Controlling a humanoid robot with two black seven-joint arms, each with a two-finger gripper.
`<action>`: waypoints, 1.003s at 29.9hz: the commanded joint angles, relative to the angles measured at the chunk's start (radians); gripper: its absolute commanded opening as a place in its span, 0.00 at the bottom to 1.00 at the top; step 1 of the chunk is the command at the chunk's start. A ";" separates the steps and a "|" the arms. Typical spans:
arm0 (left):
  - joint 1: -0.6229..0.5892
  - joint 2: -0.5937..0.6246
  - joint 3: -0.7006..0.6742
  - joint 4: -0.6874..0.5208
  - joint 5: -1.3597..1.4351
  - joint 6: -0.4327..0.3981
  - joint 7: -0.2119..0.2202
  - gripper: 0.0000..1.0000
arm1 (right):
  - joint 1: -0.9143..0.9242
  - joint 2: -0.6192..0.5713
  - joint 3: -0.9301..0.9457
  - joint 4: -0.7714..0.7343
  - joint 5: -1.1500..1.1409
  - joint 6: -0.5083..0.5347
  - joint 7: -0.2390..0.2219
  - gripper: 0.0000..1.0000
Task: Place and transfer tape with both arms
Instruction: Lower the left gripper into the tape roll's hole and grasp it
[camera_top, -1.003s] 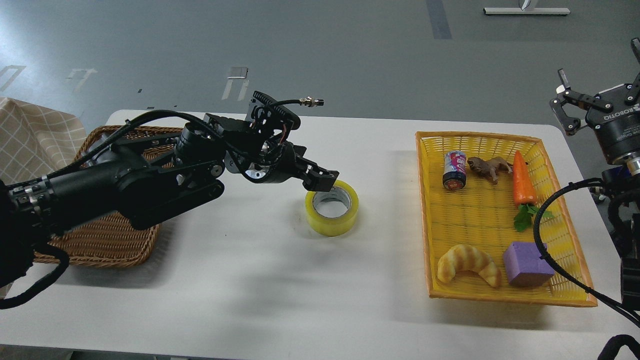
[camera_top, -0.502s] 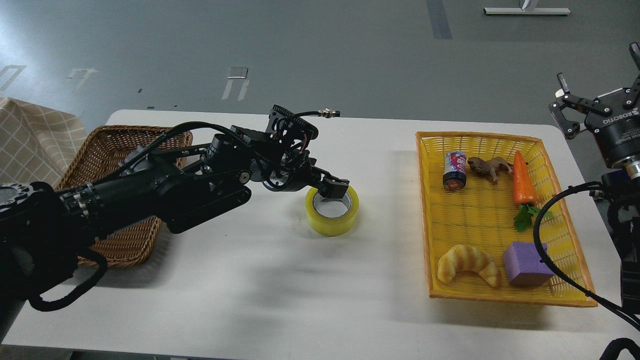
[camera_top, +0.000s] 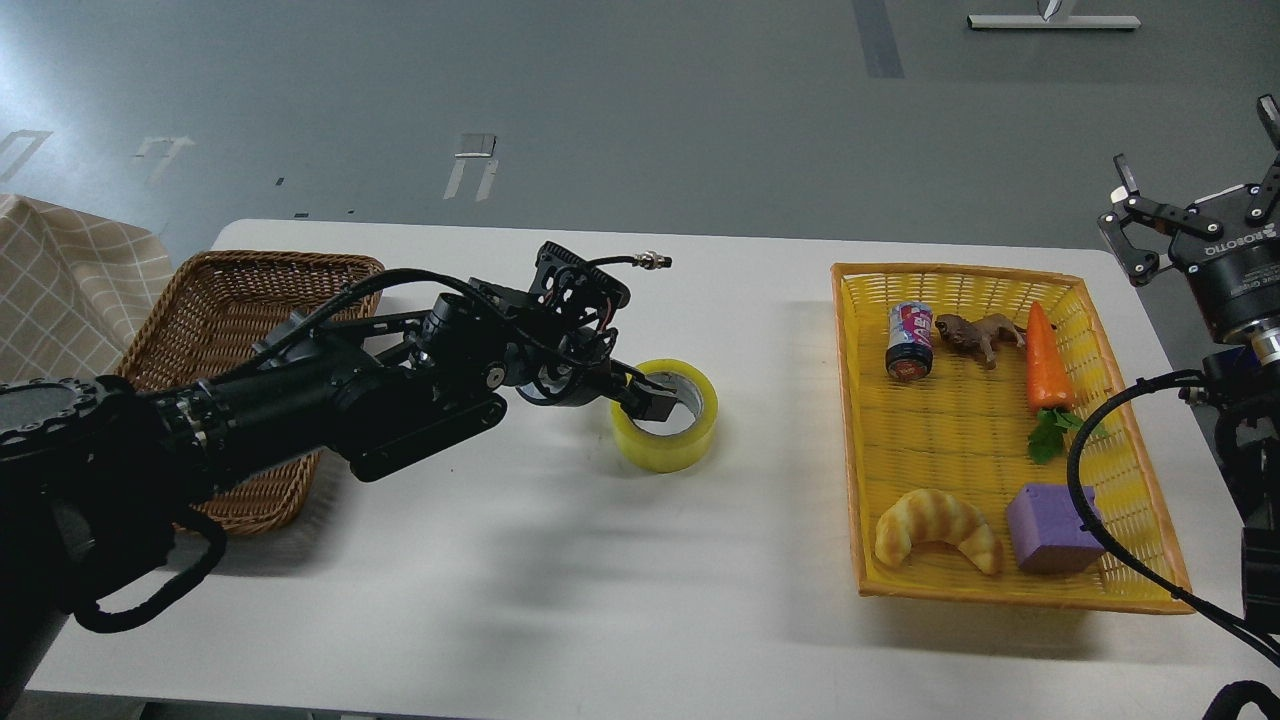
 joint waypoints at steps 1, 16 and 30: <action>0.007 0.000 0.000 0.015 0.000 0.000 0.004 0.97 | 0.000 0.000 0.000 0.000 0.001 0.000 0.000 1.00; 0.025 -0.002 0.036 0.053 0.001 0.000 0.000 0.24 | -0.005 0.000 0.001 0.000 0.000 0.000 0.001 1.00; -0.016 -0.015 0.033 0.039 0.011 0.000 -0.048 0.00 | -0.008 0.000 0.001 0.000 0.002 0.000 0.005 1.00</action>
